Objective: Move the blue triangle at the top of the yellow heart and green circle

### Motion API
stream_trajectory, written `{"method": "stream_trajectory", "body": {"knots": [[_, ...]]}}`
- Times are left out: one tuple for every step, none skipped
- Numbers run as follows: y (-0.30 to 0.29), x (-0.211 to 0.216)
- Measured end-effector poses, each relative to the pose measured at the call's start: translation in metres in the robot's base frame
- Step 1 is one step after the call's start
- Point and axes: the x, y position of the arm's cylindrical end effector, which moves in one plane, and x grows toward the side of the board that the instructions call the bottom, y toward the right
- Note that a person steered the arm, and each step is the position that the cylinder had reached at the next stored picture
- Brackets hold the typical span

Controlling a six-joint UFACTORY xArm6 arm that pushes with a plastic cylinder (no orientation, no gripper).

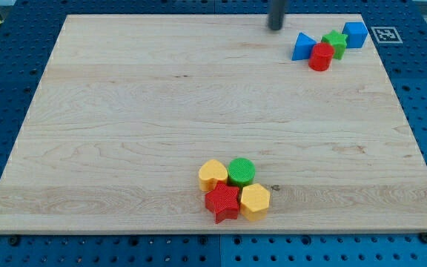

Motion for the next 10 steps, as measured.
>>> {"method": "stream_trajectory", "body": {"knots": [[0.025, 0.008], [0.023, 0.033], [0.016, 0.057], [-0.006, 0.060], [-0.020, 0.075], [-0.026, 0.103], [-0.037, 0.127], [-0.047, 0.156], [-0.053, 0.187], [-0.060, 0.214]]}}
